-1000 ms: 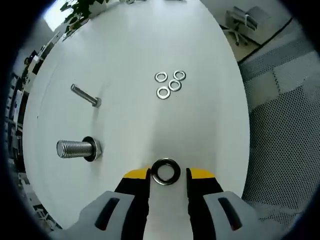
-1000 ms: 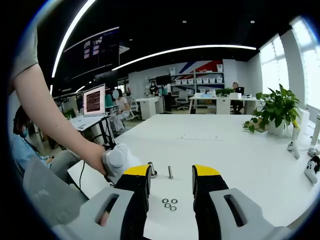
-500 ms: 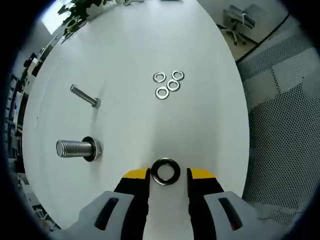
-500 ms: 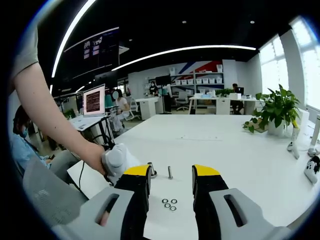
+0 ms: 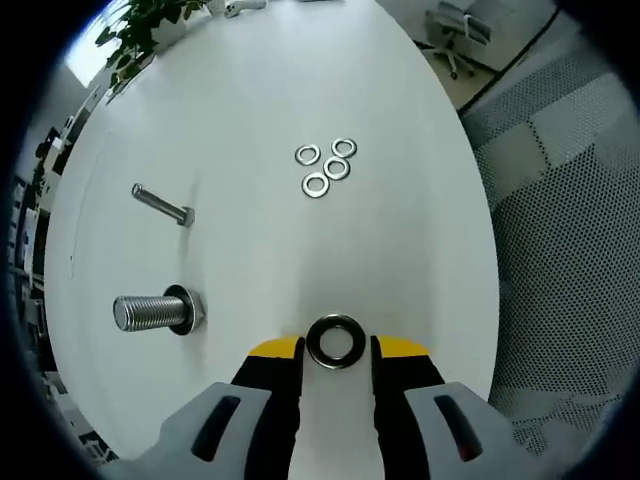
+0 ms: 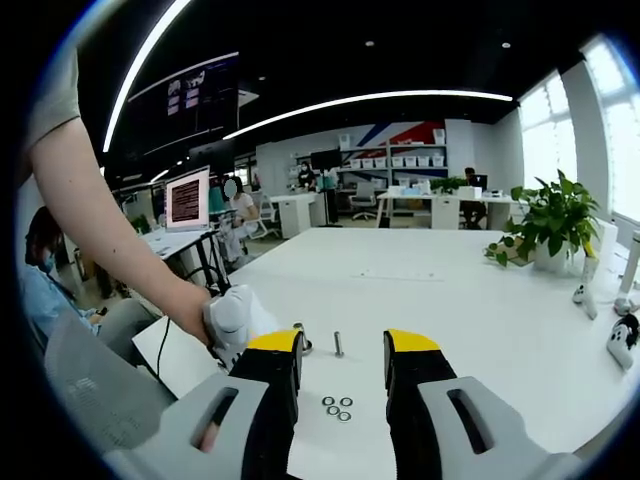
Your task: Place the washer onto the threaded stud by aligning its center hole with the stud, sliding it down to the base, and recovering from edge contact or off-axis alignment until the washer reaches the visible bottom stop.
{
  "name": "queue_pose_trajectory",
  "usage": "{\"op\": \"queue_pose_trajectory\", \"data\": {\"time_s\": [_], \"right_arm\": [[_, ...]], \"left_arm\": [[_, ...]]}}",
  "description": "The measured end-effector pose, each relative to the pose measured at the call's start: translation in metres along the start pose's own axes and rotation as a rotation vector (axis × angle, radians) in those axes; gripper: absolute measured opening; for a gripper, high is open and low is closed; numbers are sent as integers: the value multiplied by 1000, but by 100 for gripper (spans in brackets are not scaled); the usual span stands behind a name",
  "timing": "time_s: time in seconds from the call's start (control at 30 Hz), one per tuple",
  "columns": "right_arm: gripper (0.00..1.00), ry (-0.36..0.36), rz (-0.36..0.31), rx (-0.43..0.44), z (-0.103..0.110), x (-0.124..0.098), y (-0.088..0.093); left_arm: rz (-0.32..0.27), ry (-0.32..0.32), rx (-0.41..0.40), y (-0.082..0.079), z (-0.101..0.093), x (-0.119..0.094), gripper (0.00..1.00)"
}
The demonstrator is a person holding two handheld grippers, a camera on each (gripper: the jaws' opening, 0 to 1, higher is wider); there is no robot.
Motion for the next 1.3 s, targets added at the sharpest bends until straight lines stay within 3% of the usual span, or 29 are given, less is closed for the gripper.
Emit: {"op": "queue_pose_trajectory", "data": {"time_s": [0.27,0.47,0.87,0.97,1.3], "right_arm": [[35,-1,4,-5,1,1,0],[34,-2,6,-6,1,1,0],[34,-3,6,-3,1,1,1],[34,-2,5,-2,0,1,1],[34,-1,0,4,0,0,0]], "left_arm": [[-1,-3,14,0,1,2,23],[-31,-7,-42,1,1,0,21],[-24,-17,-46,1,1,0,20],[-48,-6,-101,0,3,-1,20],[-47,-5,-151,1,5,0,19]]}}
Point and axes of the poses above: the point that each gripper's makers call its tool centre point, and the gripper's own axes: x roughly forward along the fingers, z roughly to its left, y roughly out of its underside, the point moved 1 cm from there along -x, roughly backward along the fingers, and after that the axes turned 11 degrees about z, right-handed, at the moved point
